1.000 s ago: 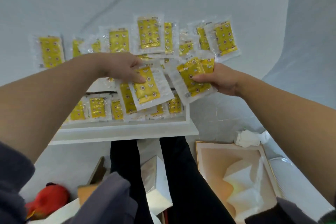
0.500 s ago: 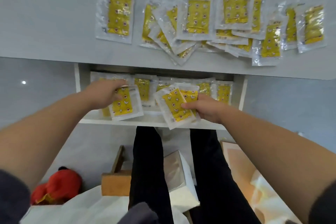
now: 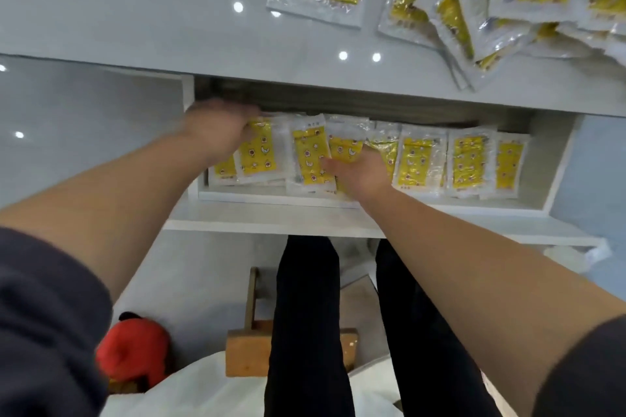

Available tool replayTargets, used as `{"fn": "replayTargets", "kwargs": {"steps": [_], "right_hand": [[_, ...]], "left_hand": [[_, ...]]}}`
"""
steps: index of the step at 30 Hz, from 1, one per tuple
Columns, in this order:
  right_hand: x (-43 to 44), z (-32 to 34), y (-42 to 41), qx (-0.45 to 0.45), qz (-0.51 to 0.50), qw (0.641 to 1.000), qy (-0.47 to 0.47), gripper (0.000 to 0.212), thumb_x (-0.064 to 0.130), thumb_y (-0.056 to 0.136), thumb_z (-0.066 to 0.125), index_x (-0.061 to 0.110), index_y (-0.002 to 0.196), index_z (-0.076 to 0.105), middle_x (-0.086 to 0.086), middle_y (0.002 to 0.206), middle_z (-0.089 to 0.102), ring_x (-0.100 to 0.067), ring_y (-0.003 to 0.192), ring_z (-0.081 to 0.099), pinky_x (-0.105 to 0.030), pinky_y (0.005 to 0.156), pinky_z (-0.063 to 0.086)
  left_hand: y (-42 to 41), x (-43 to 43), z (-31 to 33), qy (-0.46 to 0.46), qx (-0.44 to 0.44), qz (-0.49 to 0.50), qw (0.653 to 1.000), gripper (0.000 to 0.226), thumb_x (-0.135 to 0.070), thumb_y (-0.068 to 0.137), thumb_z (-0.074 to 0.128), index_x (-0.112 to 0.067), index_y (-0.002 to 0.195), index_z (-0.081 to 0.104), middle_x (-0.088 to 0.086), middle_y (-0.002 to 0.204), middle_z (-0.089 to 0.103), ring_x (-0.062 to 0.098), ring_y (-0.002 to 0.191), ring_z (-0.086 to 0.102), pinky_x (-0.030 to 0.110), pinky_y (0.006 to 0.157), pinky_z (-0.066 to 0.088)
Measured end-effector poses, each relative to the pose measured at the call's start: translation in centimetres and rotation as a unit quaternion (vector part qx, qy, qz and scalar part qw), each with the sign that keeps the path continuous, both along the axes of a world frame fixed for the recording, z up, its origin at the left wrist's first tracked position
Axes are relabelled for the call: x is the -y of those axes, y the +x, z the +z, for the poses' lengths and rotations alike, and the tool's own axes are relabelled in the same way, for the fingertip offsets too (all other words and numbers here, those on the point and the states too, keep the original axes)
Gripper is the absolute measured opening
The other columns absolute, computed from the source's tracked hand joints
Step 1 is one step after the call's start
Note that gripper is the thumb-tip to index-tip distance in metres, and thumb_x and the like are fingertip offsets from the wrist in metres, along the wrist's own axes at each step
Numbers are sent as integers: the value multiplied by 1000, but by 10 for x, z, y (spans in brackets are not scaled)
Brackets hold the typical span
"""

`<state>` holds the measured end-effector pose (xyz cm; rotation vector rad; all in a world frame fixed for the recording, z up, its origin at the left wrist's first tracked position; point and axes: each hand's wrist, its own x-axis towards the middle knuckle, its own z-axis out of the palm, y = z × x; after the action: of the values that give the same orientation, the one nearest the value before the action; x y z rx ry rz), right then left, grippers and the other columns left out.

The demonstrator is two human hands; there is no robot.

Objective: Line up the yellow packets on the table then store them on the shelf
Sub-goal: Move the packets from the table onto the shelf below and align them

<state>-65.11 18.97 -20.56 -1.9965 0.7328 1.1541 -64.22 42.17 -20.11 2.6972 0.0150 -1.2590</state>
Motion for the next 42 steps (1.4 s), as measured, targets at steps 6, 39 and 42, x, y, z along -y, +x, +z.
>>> {"fn": "replayTargets", "kwargs": {"steps": [6,39,42], "right_hand": [[23,21,14,-14,81,997,-8,63,30,91,65,1,140,38,-5,109,60,-17,82,58,-34,77,48],[70,105,51,82,249,961,-89,29,31,95,48,19,68,44,2,64,50,-15,59,47,-28,52,33],[66,135,74,137,247,958,-55,20,30,95,48,18,79,52,4,71,55,-14,64,51,-32,58,41]], "left_hand": [[-14,4,-12,20,220,-60,973,18,-8,82,66,-16,93,77,13,100,65,39,103,54,51,99,36],[30,113,116,-129,175,221,951,9,-23,93,51,-20,93,60,-6,89,59,13,79,56,27,63,40],[59,113,133,-104,199,291,930,13,-23,91,53,-18,100,61,-2,103,56,15,91,54,30,75,46]]}}
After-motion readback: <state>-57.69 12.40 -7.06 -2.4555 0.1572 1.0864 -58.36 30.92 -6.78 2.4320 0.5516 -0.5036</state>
